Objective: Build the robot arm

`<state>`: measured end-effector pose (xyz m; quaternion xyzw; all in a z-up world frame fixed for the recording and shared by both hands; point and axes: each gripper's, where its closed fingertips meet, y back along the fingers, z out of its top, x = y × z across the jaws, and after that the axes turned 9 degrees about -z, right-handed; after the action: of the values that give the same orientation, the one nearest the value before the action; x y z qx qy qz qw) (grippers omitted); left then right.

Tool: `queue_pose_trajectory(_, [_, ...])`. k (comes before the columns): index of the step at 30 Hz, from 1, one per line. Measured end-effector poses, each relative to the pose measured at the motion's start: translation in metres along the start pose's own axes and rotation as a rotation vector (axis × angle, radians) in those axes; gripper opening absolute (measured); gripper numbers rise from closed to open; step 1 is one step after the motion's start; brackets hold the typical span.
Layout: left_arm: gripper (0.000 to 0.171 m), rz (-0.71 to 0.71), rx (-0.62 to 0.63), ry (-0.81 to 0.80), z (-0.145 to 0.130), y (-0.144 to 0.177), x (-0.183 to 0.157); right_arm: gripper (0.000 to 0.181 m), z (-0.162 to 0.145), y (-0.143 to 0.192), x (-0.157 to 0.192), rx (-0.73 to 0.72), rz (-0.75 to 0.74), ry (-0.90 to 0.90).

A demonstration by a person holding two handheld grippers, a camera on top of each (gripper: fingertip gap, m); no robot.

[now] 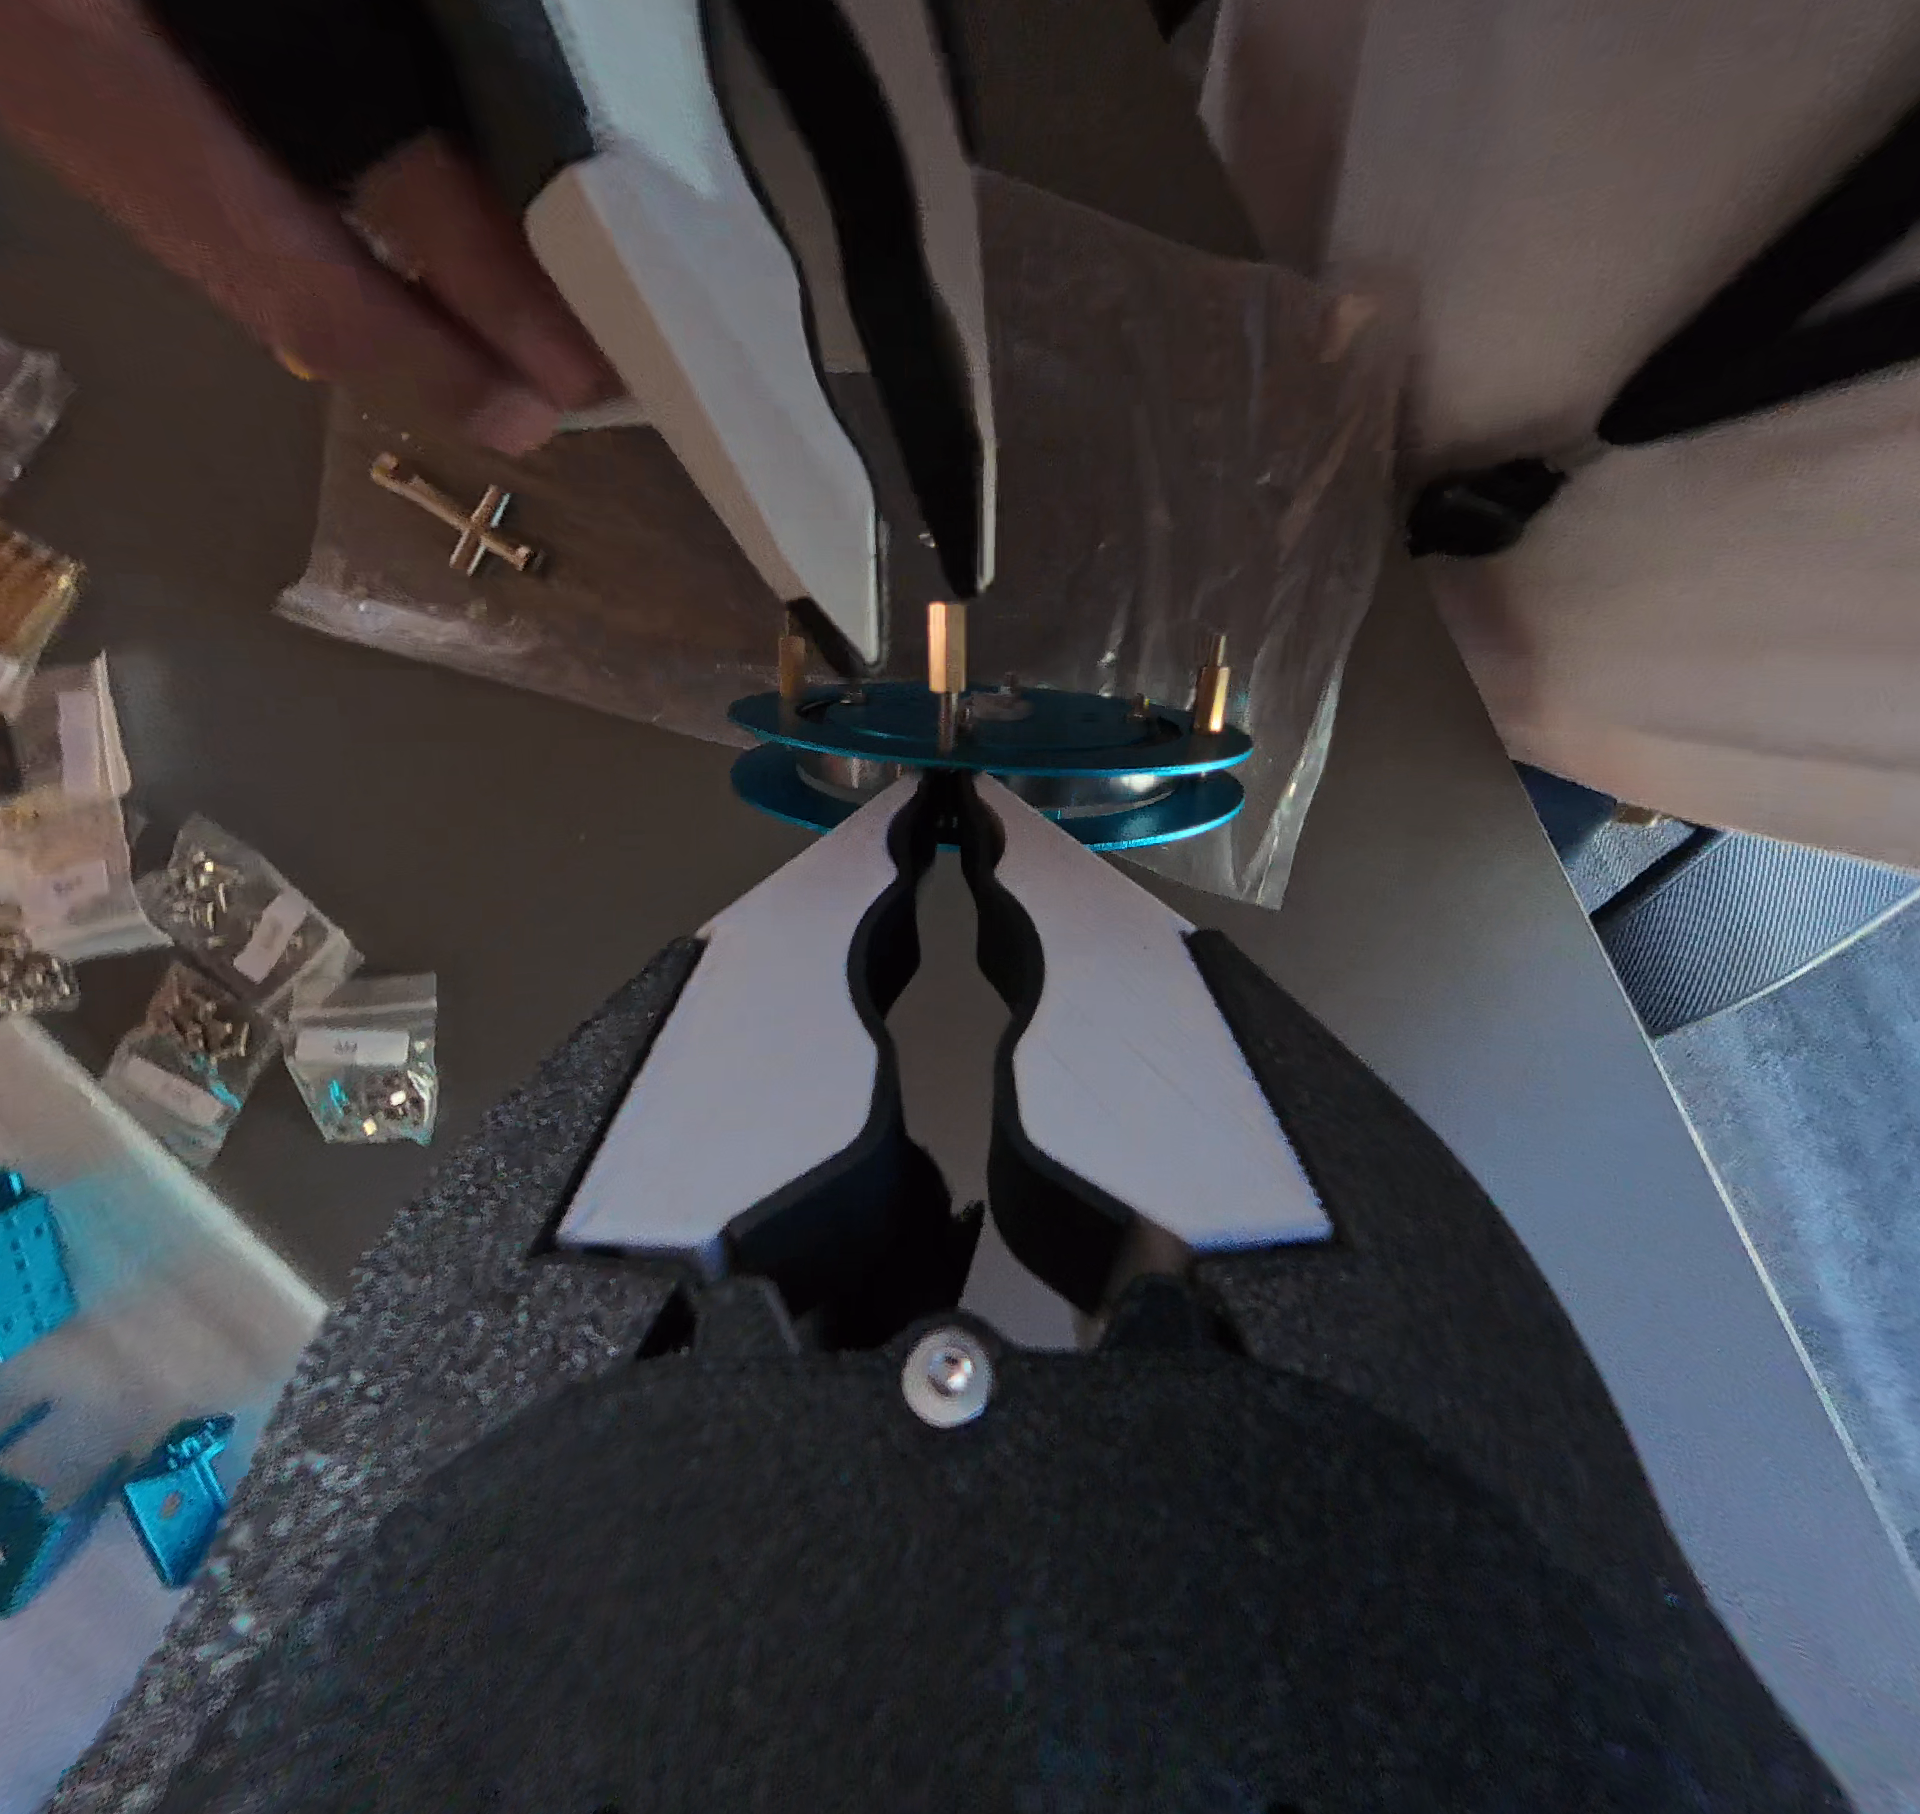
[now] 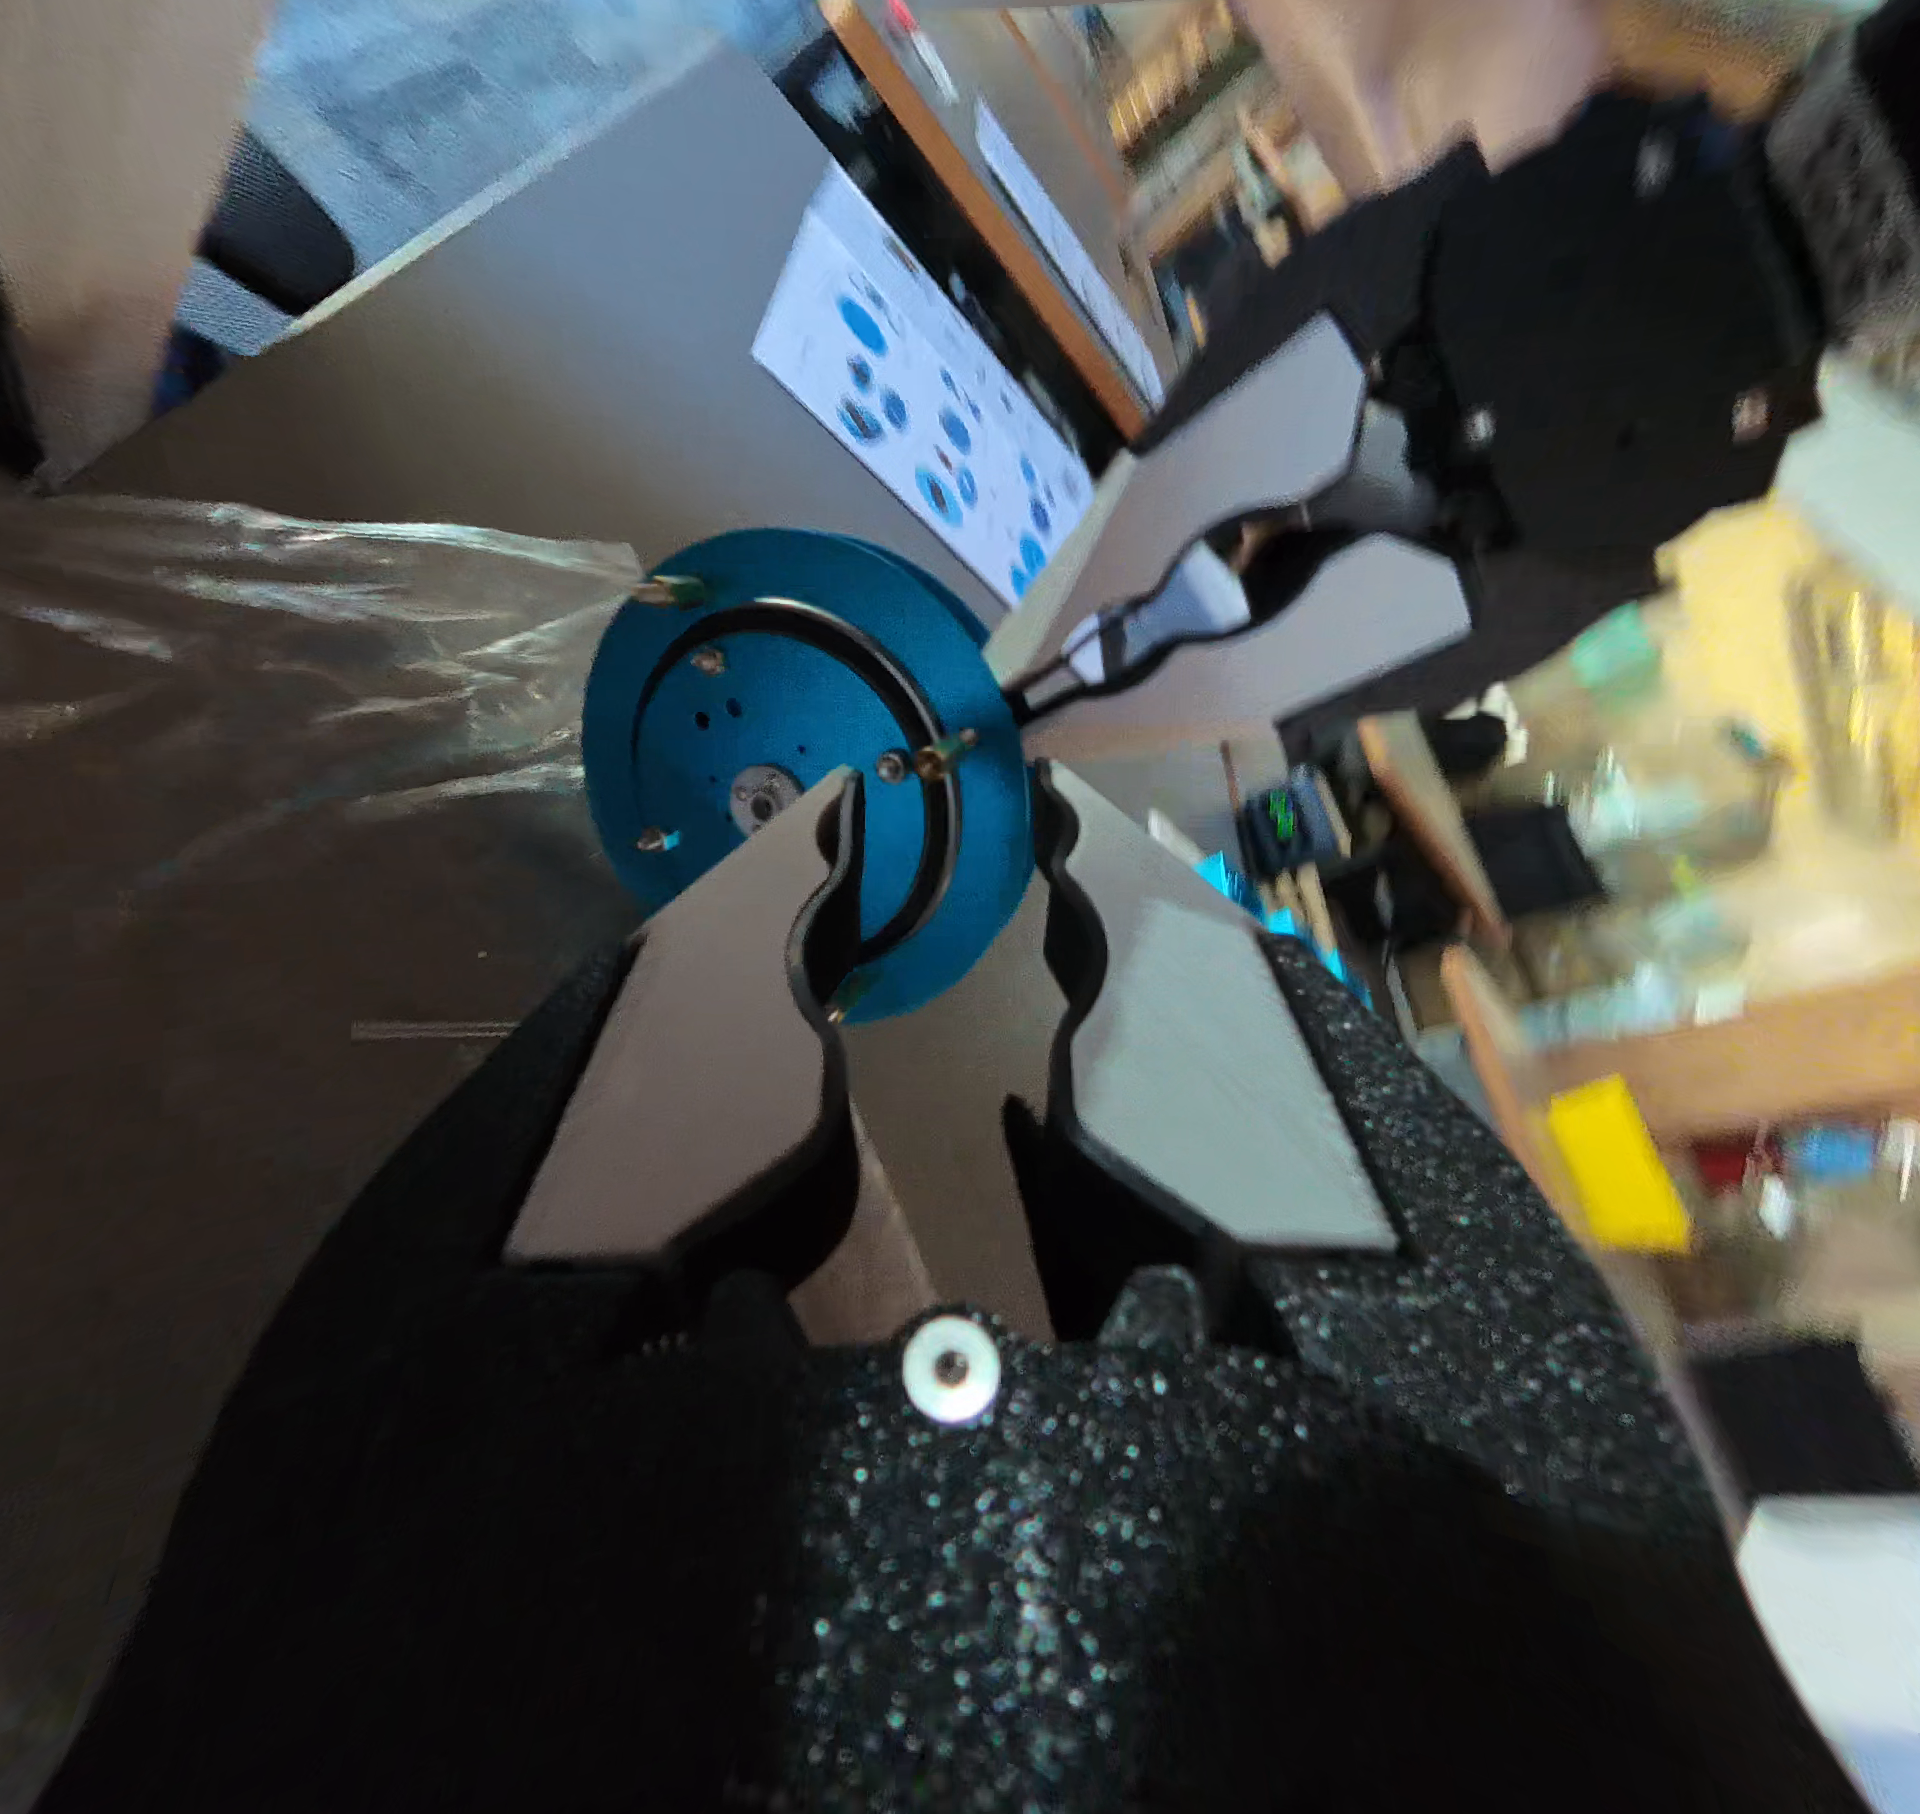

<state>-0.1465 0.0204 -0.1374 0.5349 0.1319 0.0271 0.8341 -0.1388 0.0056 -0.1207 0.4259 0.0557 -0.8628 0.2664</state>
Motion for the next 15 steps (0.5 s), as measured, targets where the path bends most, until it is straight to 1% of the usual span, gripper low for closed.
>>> queue_pose_trajectory(1, [0.003,-0.005,-0.004,-0.023,0.000,0.000,-0.001,0.034,0.005,0.000,0.006,-0.078,0.040,0.081])
queue_pose_trajectory(3, [0.003,-0.006,-0.012,-0.064,0.002,-0.001,-0.003,0.032,0.014,0.000,0.014,-0.235,0.047,0.258])
queue_pose_trajectory(4, [0.003,-0.005,-0.014,-0.083,0.003,-0.002,-0.004,0.032,0.015,0.000,0.019,-0.285,0.068,0.307])
queue_pose_trajectory(6, [0.003,-0.001,0.000,-0.109,0.005,-0.003,-0.006,0.037,0.014,-0.002,0.023,-0.352,0.108,0.344])
queue_pose_trajectory(9, [0.003,0.003,0.049,-0.144,0.009,-0.005,-0.008,0.037,0.020,-0.001,0.028,-0.435,0.218,0.334])
queue_pose_trajectory(11, [0.002,-0.004,0.079,-0.158,0.011,-0.007,-0.010,0.035,0.019,-0.002,0.037,-0.472,0.276,0.383])
queue_pose_trajectory(13, [0.002,0.001,0.109,-0.170,0.012,-0.007,-0.011,0.034,0.019,0.000,0.038,-0.515,0.276,0.401])
queue_pose_trajectory(15, [0.002,0.011,0.125,-0.179,0.012,-0.008,-0.012,0.033,0.013,0.005,0.030,-0.517,0.267,0.407])
